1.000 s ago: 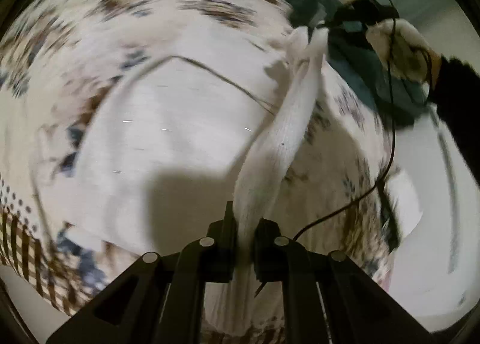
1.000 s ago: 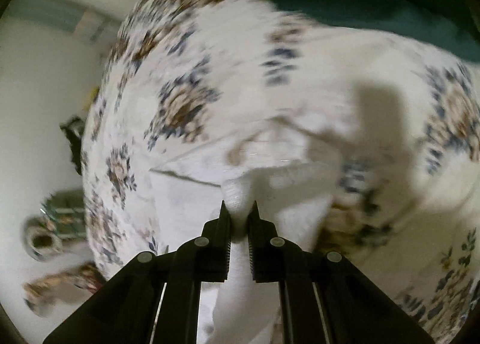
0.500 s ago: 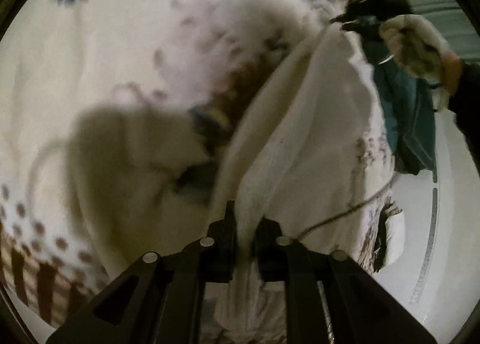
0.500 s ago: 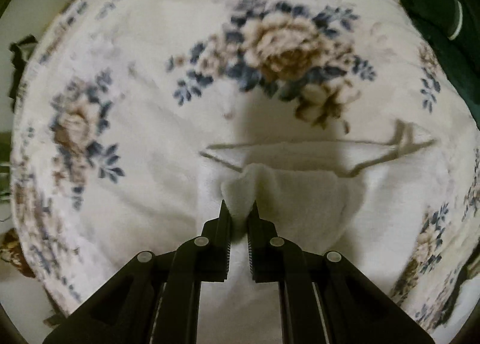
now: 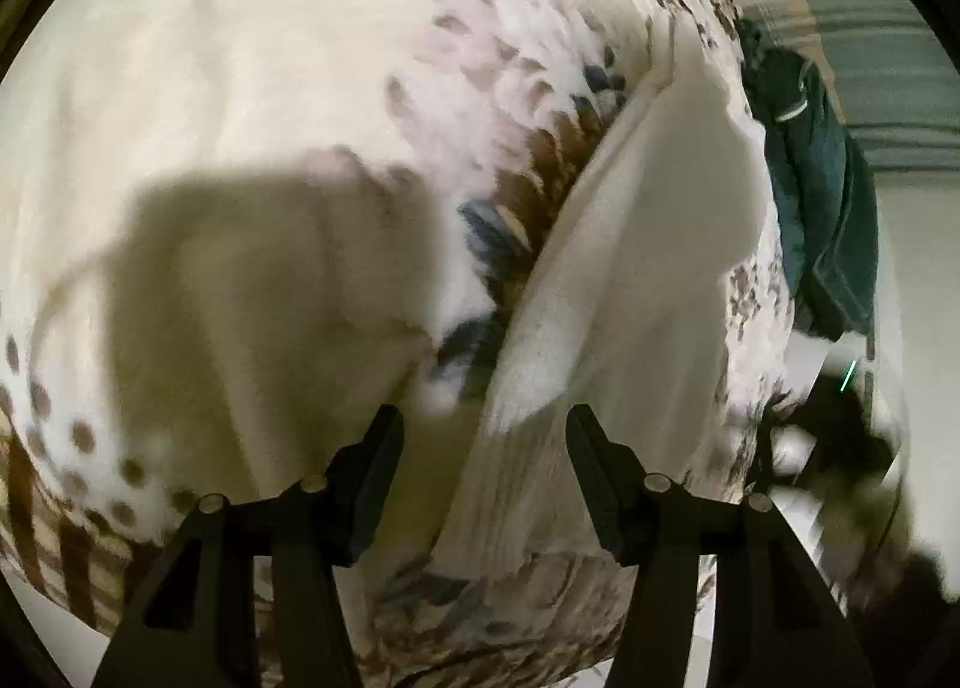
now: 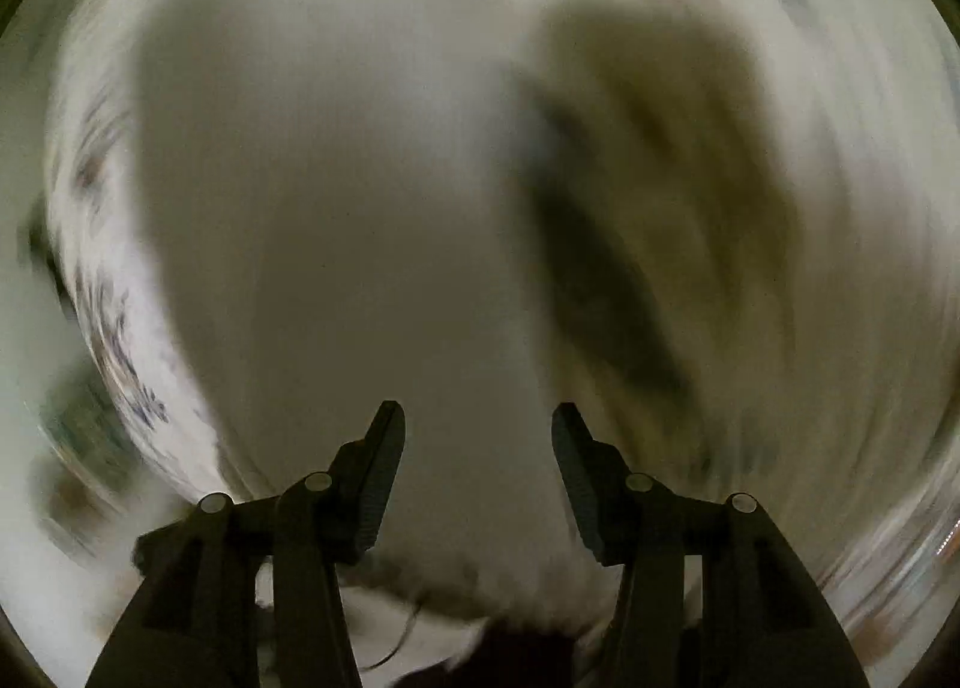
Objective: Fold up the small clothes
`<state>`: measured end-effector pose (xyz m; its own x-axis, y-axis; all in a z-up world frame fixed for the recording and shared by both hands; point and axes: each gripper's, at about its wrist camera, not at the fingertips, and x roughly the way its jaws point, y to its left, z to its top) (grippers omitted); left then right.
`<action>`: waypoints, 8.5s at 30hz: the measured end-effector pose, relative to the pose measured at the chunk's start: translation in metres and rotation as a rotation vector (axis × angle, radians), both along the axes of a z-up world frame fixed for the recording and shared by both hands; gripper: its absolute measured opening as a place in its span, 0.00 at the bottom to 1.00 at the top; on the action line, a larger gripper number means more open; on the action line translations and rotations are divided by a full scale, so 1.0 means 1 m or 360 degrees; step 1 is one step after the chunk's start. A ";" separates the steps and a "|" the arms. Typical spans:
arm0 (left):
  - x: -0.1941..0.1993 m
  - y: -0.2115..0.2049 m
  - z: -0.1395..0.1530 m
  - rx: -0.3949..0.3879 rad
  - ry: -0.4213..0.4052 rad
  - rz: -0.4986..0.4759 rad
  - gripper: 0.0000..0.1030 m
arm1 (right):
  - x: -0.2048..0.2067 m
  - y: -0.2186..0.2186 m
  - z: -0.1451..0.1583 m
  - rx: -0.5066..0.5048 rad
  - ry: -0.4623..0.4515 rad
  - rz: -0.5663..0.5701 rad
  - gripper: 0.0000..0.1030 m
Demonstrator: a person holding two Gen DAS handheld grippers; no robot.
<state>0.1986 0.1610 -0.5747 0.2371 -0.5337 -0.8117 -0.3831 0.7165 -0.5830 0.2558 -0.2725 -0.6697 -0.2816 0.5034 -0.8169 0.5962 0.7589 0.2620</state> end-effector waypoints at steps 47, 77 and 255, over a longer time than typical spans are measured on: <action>0.026 -0.027 -0.001 0.0243 0.0013 -0.0287 0.35 | -0.152 0.056 -0.045 0.0495 -0.0352 -0.1009 0.05; 0.153 -0.036 0.065 0.0169 -0.0319 -0.0283 0.66 | 0.035 0.075 0.029 -0.0038 -0.0596 -0.0105 0.56; 0.190 -0.056 0.012 0.0107 -0.0301 -0.0388 0.02 | 0.092 0.009 0.084 -0.0242 -0.0975 0.0279 0.05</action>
<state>0.3890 0.1048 -0.5627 0.2587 -0.5398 -0.8011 -0.0848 0.8134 -0.5755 0.3474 -0.2637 -0.5859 0.1901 0.3583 -0.9140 0.2370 0.8868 0.3969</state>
